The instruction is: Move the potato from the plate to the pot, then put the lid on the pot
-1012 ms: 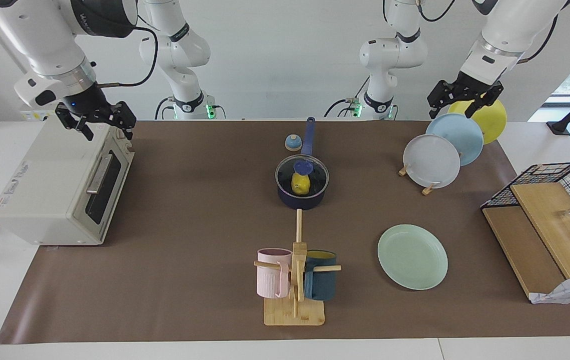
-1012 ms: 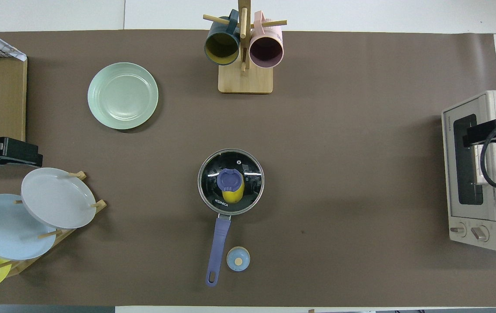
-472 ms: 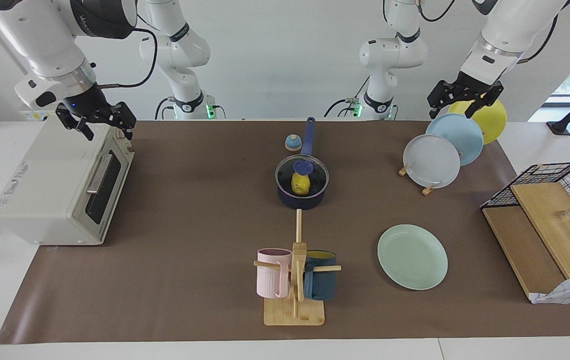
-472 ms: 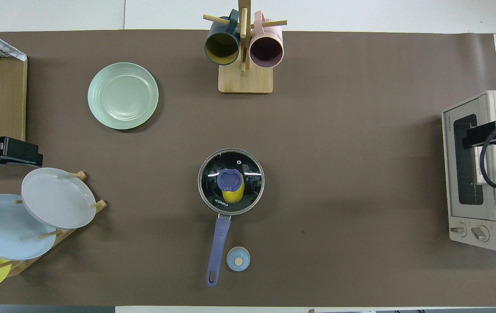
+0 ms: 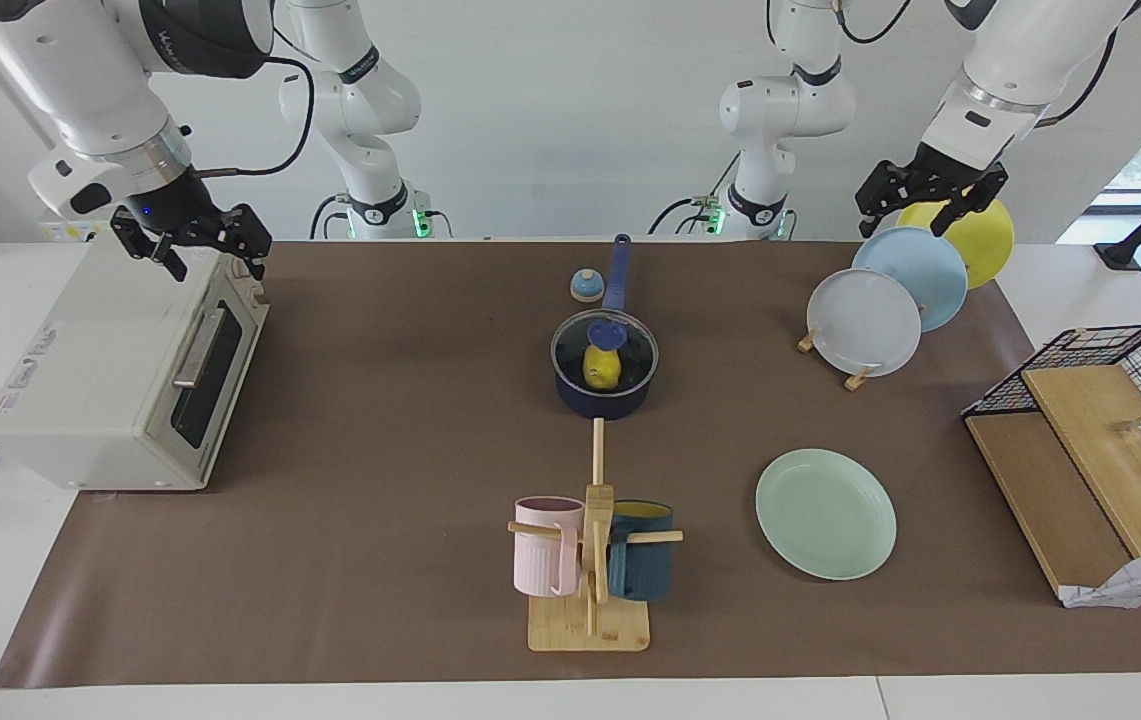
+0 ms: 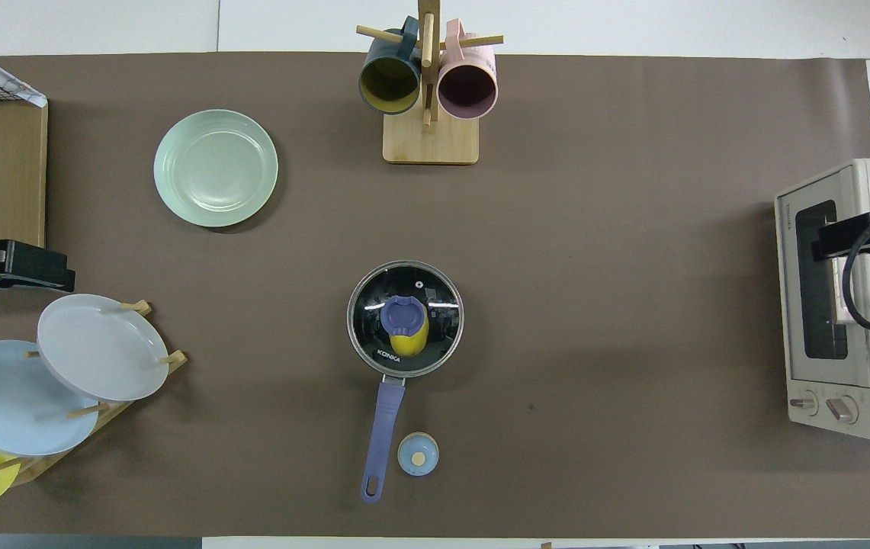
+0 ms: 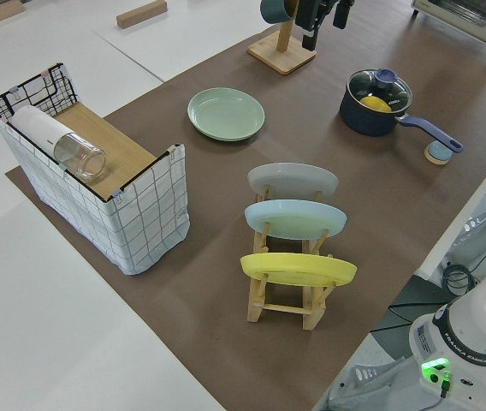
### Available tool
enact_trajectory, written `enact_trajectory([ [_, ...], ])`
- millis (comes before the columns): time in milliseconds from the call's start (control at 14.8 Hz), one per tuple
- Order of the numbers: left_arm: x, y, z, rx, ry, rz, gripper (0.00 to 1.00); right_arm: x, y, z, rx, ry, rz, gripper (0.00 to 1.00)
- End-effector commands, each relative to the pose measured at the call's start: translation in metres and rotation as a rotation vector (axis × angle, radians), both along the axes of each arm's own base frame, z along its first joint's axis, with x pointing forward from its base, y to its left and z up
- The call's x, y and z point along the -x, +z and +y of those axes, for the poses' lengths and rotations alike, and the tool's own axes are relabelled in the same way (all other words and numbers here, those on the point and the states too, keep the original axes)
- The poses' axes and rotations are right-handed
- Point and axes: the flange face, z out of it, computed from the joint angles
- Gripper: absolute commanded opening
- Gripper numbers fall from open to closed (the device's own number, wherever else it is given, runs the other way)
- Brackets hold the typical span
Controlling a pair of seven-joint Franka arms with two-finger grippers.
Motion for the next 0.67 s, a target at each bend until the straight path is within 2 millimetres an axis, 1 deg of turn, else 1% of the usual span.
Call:
enact_trajectory([
  [0, 0.0009, 0.0037, 0.0022, 0.008, -0.012, -0.011, 1.00, 0.0066, -0.0001, -0.0025, -0.017, 0.017, 0.003, 1.00],
  [607, 0.0009, 0.0037, 0.0022, 0.008, -0.012, -0.011, 1.00, 0.0063, 0.0006, 0.0007, -0.017, 0.023, 0.002, 1.00],
])
